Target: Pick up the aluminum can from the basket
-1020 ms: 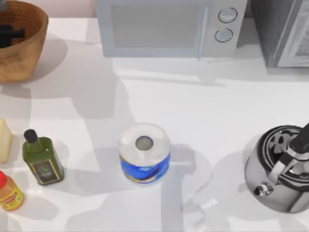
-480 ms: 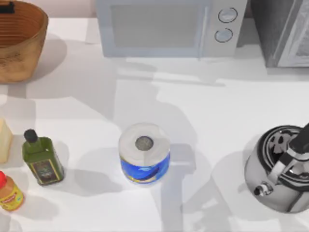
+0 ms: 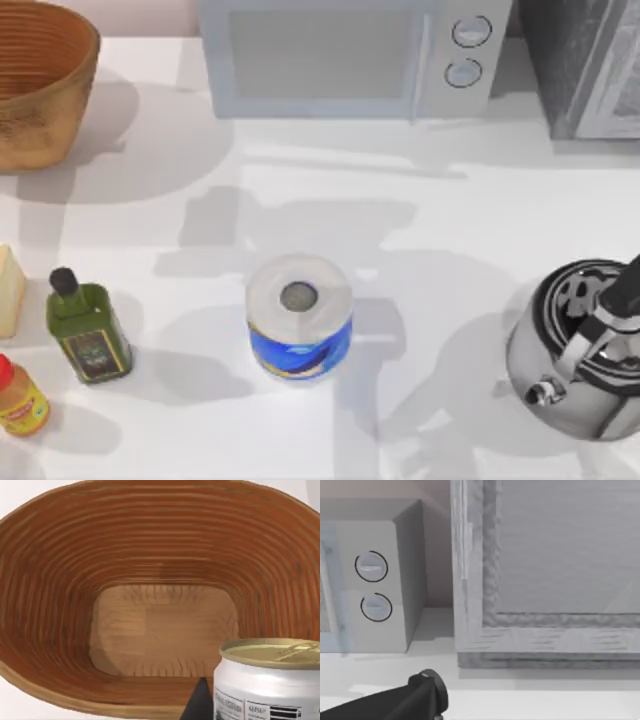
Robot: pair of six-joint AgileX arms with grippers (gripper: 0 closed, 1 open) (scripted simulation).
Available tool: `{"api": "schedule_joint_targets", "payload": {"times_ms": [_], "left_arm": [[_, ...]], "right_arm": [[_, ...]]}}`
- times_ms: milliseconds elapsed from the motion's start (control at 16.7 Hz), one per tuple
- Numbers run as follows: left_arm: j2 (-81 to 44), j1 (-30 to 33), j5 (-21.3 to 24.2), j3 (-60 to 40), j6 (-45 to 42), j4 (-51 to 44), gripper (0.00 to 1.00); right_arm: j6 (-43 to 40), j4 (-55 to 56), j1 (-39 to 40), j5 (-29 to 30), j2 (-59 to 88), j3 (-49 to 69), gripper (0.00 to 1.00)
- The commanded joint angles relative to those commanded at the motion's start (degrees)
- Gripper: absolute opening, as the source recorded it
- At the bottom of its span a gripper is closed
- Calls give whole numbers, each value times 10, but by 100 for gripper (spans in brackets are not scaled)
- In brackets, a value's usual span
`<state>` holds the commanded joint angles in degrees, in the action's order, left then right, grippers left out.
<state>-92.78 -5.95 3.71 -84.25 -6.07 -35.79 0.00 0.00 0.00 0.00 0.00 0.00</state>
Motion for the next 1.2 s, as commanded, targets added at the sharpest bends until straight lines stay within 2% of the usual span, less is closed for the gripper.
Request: {"api": "schedule_joint_targets", "payload": {"times_ms": [780,1200], "left_arm": [[439,30,-18,398,26,170,0],[764,46,-26,689,45,285,0]], "right_arm": [[0,0,0,0,0,0,100],[0,0,0,0,0,0,100]]}}
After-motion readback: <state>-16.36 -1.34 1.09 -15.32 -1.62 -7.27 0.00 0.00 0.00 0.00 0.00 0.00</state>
